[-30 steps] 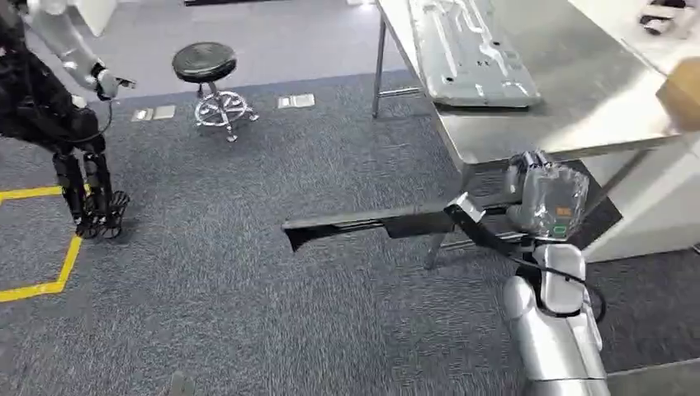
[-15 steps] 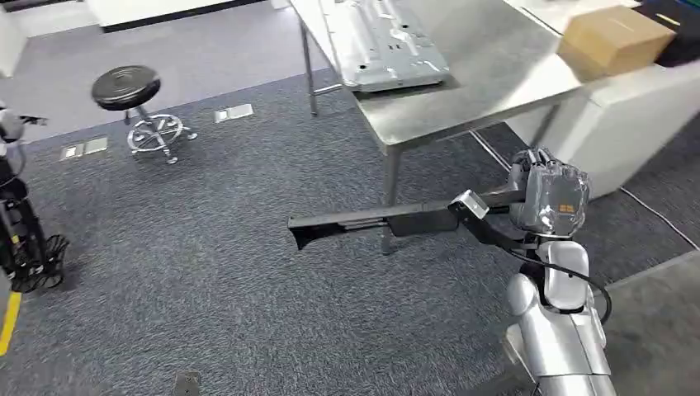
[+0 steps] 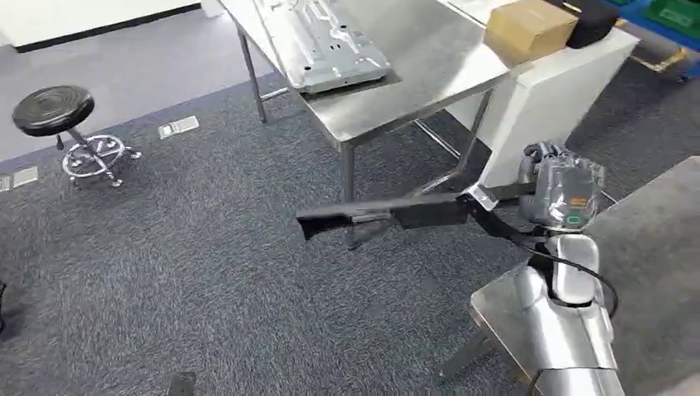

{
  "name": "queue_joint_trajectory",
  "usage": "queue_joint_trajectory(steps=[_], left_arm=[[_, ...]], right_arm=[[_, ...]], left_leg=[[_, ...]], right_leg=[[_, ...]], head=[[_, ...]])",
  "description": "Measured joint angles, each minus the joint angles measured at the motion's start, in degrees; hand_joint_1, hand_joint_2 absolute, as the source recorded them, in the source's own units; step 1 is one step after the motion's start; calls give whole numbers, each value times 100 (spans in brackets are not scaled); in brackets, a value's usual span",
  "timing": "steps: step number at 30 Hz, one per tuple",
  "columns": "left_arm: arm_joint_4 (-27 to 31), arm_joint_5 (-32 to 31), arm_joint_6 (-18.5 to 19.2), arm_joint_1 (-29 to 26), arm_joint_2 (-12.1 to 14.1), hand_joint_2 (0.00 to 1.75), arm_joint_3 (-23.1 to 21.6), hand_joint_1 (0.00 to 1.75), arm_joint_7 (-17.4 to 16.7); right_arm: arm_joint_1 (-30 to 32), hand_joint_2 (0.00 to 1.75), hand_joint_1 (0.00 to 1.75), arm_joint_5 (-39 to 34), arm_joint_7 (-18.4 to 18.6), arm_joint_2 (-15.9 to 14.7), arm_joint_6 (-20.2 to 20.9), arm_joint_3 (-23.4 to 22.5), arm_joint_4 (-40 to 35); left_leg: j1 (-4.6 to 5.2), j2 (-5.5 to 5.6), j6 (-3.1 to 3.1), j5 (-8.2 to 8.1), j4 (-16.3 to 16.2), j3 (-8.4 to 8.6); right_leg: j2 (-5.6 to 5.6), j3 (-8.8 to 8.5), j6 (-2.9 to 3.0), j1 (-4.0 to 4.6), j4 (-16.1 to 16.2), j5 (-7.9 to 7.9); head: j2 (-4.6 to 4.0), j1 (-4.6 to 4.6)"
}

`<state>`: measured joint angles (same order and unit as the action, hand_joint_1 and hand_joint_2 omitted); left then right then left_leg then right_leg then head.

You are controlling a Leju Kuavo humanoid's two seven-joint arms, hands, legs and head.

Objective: Take the parts from the cabinet and place them on the table.

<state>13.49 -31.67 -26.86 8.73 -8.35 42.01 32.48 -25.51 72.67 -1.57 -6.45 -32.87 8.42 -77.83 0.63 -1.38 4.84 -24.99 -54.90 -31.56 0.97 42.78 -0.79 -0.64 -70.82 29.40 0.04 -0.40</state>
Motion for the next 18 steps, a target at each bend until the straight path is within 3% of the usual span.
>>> queue_joint_trajectory(steps=[1, 2, 3, 4, 5, 6, 7, 8, 10, 11, 12, 13, 14, 16, 17, 18], left_arm=[[-2, 2, 0, -3, -7, 175, 2, 0, 0], [-2, 2, 0, -4, -7, 175, 4, 0, 0], [-2, 2, 0, -3, -11, 175, 7, 0, 2], [-2, 2, -2, -3, -20, 175, 7, 0, 13], [-2, 4, -20, 1, -24, 175, 11, 0, 37], [0, 4, -31, 5, -20, 175, 17, 0, 74], [7, 28, -61, 6, -7, 175, 35, 0, 139], [9, 35, -77, 11, -11, 175, 44, 0, 197], [9, 46, -109, 24, -20, 175, 48, 0, 275], [9, 46, -122, 31, -26, 175, 50, 0, 304], [11, 48, -133, 40, -17, 175, 50, 0, 324], [11, 55, -146, 32, -17, 175, 55, 0, 356], [11, 68, -153, 14, -20, 175, 59, 0, 385], [9, 109, -171, -4, -20, 175, 88, 0, 437], [9, 116, -181, -5, -20, 175, 98, 0, 457], [7, 118, -195, -4, -20, 175, 103, 0, 479]], right_arm=[[12, 175, 175, 13, 0, -5, 0, -15, 0], [23, 175, 175, 26, 2, -15, 0, -35, 0], [26, 175, 175, 35, 2, -29, 0, -46, 0], [25, 175, 175, 39, 0, -46, 0, -55, 0], [20, 175, 175, 39, 0, -59, 0, -81, -2], [4, 175, 175, 39, 2, -77, 0, -101, -4], [-1, 175, 175, 42, 0, -83, 0, -113, -15], [-5, 175, 175, 39, 9, -96, 0, -131, -20], [22, 175, 175, 37, 9, -151, 0, -192, -20], [29, 175, 175, 37, 7, -164, 0, -210, -28], [34, 175, 175, 35, 9, -166, 0, -225, -48], [27, 175, 175, 35, 7, -173, 0, -238, -52], [26, 175, 175, 35, 7, -177, 0, -256, -68], [56, 175, 175, 46, 7, -197, -9, -295, -92], [87, 175, 175, 50, 7, -201, -11, -326, -120], [108, 175, 175, 59, -2, -232, -11, -361, -153]], left_leg=[[-10, -92, -8, 3, -3, -18], [-26, -175, -33, 0, -7, -27], [-42, -255, -65, -1, -12, -32], [-71, -340, -114, -18, -37, -38], [-105, -414, -172, -57, -105, -54], [-82, -485, -246, -107, -197, -75], [-64, -539, -305, -151, -248, -106], [-47, -566, -329, -165, -264, -90], [-76, -687, -334, -166, -264, -76], [-133, -661, -383, -198, -289, -89], [-179, -289, -431, -335, -409, -129], [-182, -46, -436, -557, -695, -249], [-180, 81, -443, -820, -1158, -453], [-182, 126, -438, -1144, -2001, -864], [-180, 128, -421, -1120, -2118, -935], [-181, 131, -389, -978, -1981, -882]], right_leg=[[-18, 136, -59, -45, -321, 95], [-38, 122, -125, -86, -346, 77], [-66, -32, -215, -126, -102, -21], [-136, -324, -322, -167, 395, -190], [-303, -705, -426, -200, 1032, -378], [-574, -869, -428, -186, 1380, -359], [-538, -895, -362, -110, 1333, -385], [-418, -852, -260, -115, 1305, -391], [-293, -822, -196, -127, 1286, -400], [-213, -825, -137, -157, 1296, -430], [-151, -817, -110, -173, 1299, -446], [-101, -808, -51, -170, 1299, -461], [-39, -794, -20, -159, 1299, -470], [126, -762, 15, -122, 1297, -493], [198, -755, 26, -112, 1297, -502], [278, -754, 31, -102, 1296, -507]], head=[[0, 0], [0, 0], [0, 2], [0, 0], [0, 5], [0, 27], [0, 39], [0, 13], [0, -20], [0, -26], [0, -30], [0, -28], [0, -54], [0, -54], [0, -54], [0, -52]])
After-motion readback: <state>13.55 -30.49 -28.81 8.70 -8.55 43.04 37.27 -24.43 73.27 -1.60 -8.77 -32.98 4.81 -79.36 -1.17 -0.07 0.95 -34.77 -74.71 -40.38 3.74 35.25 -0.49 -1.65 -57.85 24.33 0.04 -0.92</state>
